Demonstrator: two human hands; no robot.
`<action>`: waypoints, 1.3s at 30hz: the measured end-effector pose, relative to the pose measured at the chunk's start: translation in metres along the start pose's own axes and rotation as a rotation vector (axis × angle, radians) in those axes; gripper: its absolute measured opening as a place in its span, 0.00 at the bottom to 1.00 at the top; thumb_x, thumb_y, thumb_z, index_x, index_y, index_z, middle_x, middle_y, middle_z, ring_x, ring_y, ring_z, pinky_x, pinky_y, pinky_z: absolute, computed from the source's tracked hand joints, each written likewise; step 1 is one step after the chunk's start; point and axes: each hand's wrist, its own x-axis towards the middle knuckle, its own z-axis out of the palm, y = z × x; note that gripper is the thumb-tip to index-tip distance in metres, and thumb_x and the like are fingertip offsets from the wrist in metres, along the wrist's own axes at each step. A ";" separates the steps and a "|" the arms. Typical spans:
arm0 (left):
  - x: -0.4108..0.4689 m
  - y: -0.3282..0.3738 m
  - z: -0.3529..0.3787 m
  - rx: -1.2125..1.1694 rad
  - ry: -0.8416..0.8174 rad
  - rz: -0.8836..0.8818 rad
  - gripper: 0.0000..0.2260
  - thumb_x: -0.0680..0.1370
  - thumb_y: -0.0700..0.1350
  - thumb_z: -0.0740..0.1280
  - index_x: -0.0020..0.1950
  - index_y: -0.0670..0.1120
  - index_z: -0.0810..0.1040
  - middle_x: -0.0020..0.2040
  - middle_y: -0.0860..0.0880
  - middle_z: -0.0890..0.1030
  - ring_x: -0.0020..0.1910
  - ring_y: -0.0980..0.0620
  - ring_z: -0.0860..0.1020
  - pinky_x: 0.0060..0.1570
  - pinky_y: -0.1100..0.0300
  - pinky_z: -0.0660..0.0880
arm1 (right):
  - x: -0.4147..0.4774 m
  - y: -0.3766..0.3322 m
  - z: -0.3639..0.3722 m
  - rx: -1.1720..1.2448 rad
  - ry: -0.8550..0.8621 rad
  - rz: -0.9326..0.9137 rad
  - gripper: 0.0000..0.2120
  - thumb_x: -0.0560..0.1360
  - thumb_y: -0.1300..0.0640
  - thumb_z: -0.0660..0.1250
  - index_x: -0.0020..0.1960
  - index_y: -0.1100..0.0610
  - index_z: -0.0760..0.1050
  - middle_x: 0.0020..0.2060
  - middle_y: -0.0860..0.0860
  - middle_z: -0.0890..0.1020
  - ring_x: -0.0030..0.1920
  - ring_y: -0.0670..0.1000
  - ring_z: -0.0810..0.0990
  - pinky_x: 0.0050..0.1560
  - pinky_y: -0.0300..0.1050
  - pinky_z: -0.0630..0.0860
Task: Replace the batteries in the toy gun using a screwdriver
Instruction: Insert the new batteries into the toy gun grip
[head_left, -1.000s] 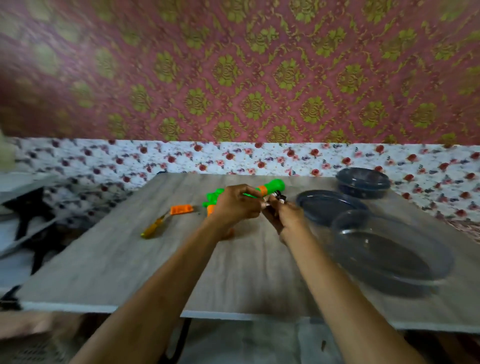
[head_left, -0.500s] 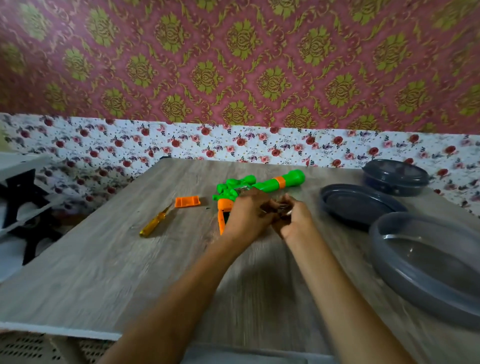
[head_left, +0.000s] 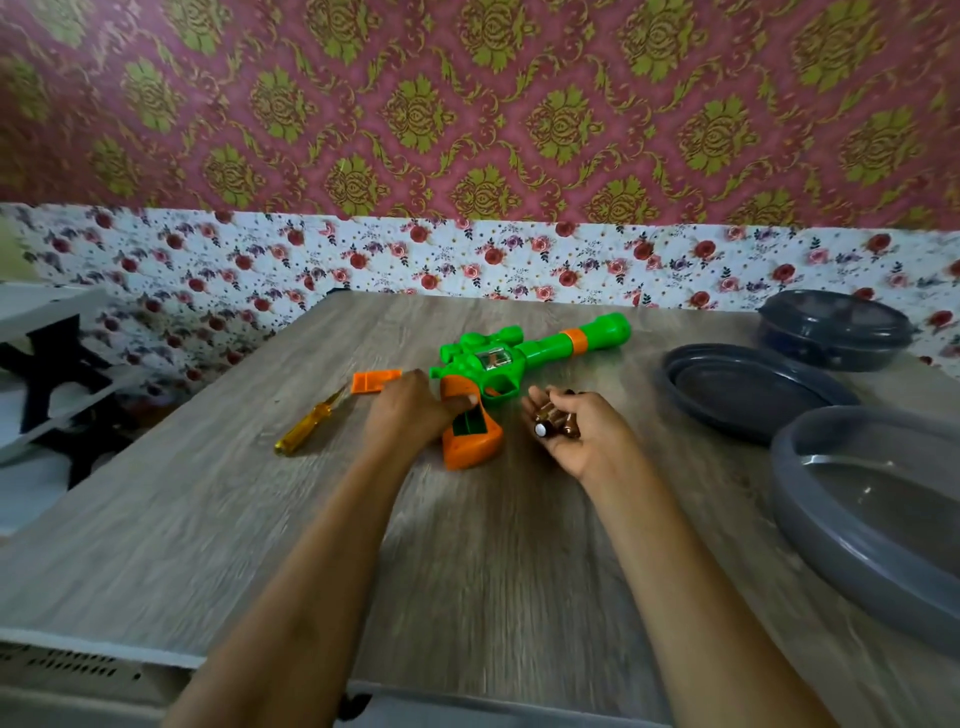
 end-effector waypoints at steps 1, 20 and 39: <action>0.000 -0.001 0.001 -0.021 -0.003 -0.006 0.18 0.73 0.58 0.69 0.43 0.43 0.73 0.40 0.44 0.76 0.39 0.47 0.72 0.27 0.58 0.62 | -0.001 0.000 0.000 -0.024 -0.011 0.006 0.10 0.81 0.68 0.50 0.45 0.63 0.68 0.62 0.63 0.73 0.65 0.60 0.72 0.67 0.54 0.64; -0.011 0.024 0.020 -0.909 -0.153 -0.071 0.15 0.72 0.41 0.72 0.52 0.45 0.67 0.42 0.47 0.74 0.41 0.50 0.76 0.40 0.58 0.71 | -0.021 -0.003 0.002 -0.045 -0.045 0.030 0.13 0.81 0.54 0.54 0.42 0.56 0.72 0.24 0.46 0.81 0.29 0.45 0.73 0.24 0.36 0.70; -0.009 0.022 0.021 -1.221 -0.080 -0.138 0.22 0.76 0.51 0.67 0.70 0.53 0.69 0.63 0.45 0.76 0.56 0.46 0.78 0.50 0.50 0.79 | -0.022 0.004 -0.007 -0.995 -0.008 -0.829 0.05 0.71 0.54 0.71 0.40 0.56 0.82 0.30 0.49 0.81 0.33 0.45 0.79 0.39 0.38 0.72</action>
